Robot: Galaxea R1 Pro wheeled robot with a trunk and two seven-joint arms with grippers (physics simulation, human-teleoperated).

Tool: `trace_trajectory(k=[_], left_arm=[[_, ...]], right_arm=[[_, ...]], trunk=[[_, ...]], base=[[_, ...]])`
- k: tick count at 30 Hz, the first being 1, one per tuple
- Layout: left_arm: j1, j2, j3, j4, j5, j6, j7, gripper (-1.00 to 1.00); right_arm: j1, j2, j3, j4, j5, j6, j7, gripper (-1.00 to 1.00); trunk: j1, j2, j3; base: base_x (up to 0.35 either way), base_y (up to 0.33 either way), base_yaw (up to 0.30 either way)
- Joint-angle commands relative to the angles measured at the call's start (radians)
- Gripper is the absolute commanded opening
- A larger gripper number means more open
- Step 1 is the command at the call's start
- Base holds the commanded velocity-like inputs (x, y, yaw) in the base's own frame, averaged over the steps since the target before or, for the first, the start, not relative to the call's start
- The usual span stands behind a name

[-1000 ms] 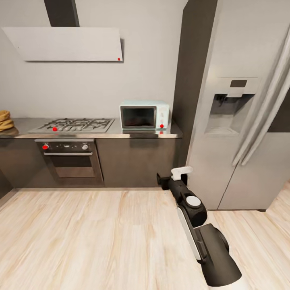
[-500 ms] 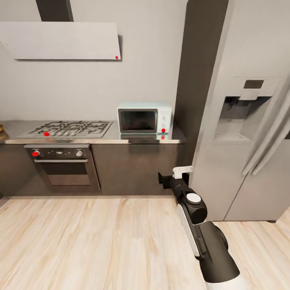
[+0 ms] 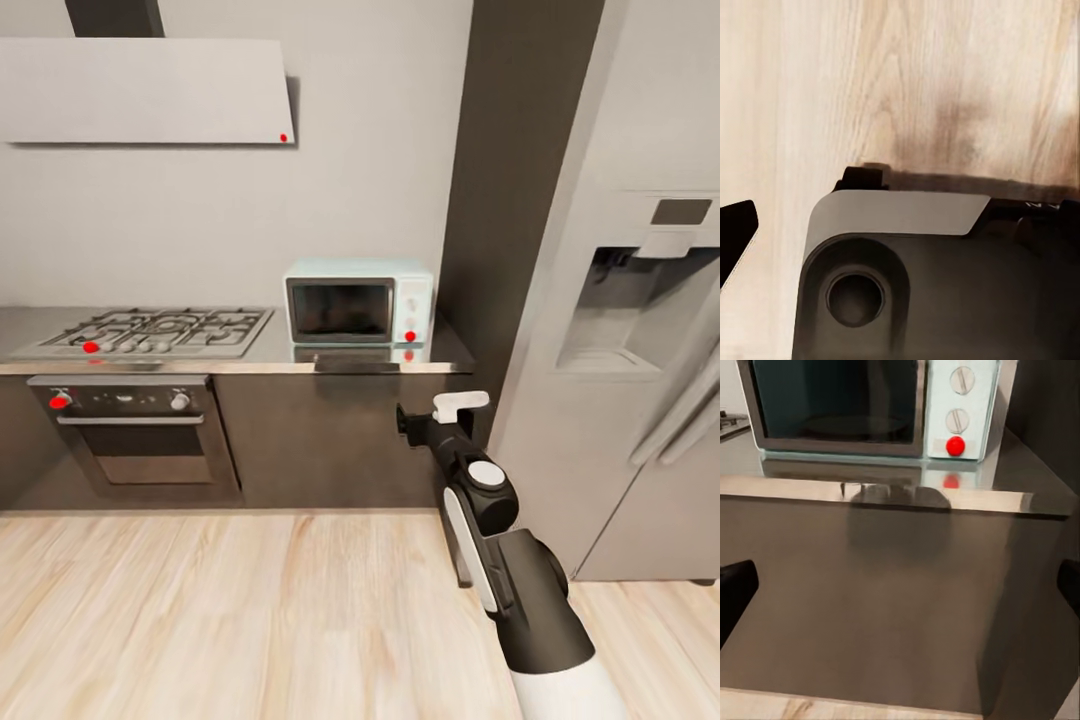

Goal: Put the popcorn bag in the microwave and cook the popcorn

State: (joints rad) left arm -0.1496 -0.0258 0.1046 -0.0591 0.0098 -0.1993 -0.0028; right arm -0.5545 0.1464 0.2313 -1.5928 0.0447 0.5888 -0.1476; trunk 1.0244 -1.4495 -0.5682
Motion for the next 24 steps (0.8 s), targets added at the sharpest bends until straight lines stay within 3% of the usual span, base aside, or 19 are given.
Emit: trace_trajectory(k=[1, 10, 16, 24], left_arm=[[-0.001, 0.0, 0.006, 0.001, 0.001, -0.003, 0.0, 1.0], [0.002, 0.001, 0.006, 0.001, 0.001, -0.003, -0.001, 1.0], [0.054, 0.01, 0.011, 0.004, 0.004, -0.002, 0.0, 1.0], [0.058, 0.004, 0.007, 0.004, -0.003, 0.004, -0.002, 1.0]], right_arm=[[-0.003, 0.0, 0.0, -0.001, 0.004, 0.005, -0.002, 1.0], [-0.006, 0.002, 0.0, 0.0, 0.004, -0.01, -0.004, 1.0], [0.01, 0.0, 0.009, 0.001, 0.004, -0.006, -0.004, 1.0], [0.013, 0.001, 0.011, 0.001, 0.006, -0.002, -0.009, 1.0]], trunk=[[0.001, 0.0, -0.001], [0.001, 0.0, -0.001], [0.001, 0.0, -0.001], [0.001, 0.0, -0.001]], base=[[0.344, 0.0, 0.0], [0.344, 0.0, 0.0], [0.344, 0.0, 0.0], [0.336, 0.0, 0.0]])
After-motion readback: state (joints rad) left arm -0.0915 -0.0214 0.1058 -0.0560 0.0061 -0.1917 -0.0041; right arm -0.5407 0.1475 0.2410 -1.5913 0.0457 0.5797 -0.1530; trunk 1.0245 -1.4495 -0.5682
